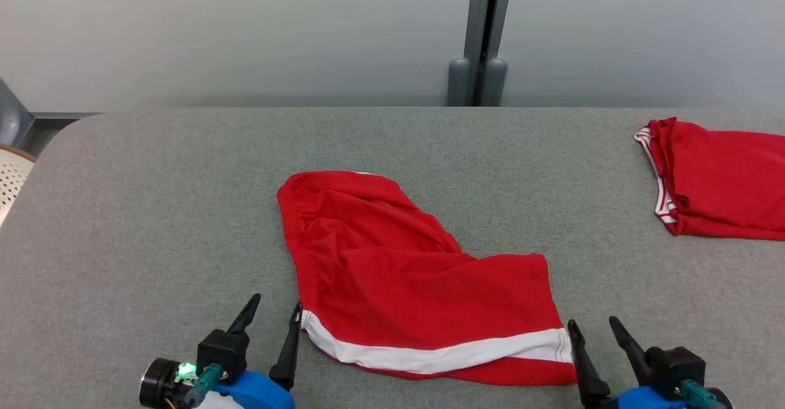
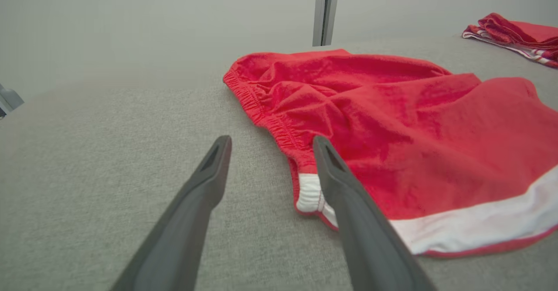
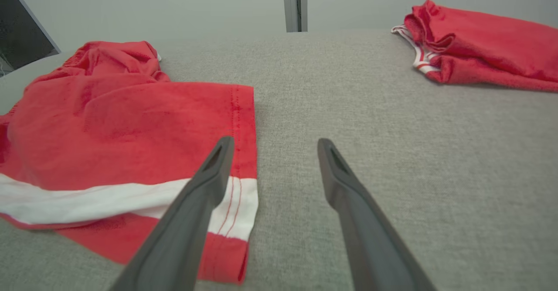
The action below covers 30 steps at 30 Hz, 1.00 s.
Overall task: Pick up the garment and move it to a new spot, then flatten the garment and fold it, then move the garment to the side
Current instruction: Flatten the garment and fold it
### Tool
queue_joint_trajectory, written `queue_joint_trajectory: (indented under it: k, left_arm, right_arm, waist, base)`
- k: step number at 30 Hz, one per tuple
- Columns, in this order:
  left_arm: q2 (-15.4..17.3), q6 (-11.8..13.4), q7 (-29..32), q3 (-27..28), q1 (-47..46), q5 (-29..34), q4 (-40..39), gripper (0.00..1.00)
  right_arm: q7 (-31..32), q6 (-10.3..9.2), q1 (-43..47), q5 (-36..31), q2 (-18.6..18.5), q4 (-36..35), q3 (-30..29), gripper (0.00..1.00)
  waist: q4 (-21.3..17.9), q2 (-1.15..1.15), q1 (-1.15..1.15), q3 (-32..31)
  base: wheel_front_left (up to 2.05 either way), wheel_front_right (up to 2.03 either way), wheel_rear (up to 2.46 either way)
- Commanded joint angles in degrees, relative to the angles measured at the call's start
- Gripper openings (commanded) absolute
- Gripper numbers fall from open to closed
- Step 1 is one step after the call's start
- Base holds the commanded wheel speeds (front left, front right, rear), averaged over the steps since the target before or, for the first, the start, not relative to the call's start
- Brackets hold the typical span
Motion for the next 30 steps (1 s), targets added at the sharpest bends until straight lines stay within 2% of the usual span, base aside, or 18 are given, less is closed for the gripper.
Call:
queue_joint_trajectory:
  k: [1,5,14,30]
  left_arm:
    - [0.23,-0.36,-0.27,-0.18,-1.08,-0.36,0.46,1.0]
    - [0.83,-0.46,-0.26,-3.95,-2.82,-1.75,5.72,1.0]
    - [3.4,-0.37,-0.27,-13.45,-7.55,-7.96,11.98,1.0]
    - [5.8,-0.38,-0.26,-26.79,-13.82,-13.71,13.87,1.0]
  right_arm:
    - [-0.25,0.01,-0.72,0.35,-0.06,0.44,0.31,1.0]
    - [-0.34,0.01,-2.34,1.27,-0.07,4.04,2.14,1.0]
    - [-0.4,0.01,-5.78,3.61,-0.11,11.63,6.86,1.0]
    - [-0.24,0.01,-8.09,8.36,-1.49,14.9,13.56,1.0]
  waist:
    - [-0.01,0.0,-0.01,0.15]
    - [-0.37,0.0,-0.01,0.95]
    - [-0.32,0.0,-0.01,1.94]
    - [-1.37,0.0,-0.01,2.89]
  base:
    - [0.0,0.0,0.0]
    - [0.0,0.0,0.0]
    - [0.0,0.0,0.0]
    - [0.0,0.0,0.0]
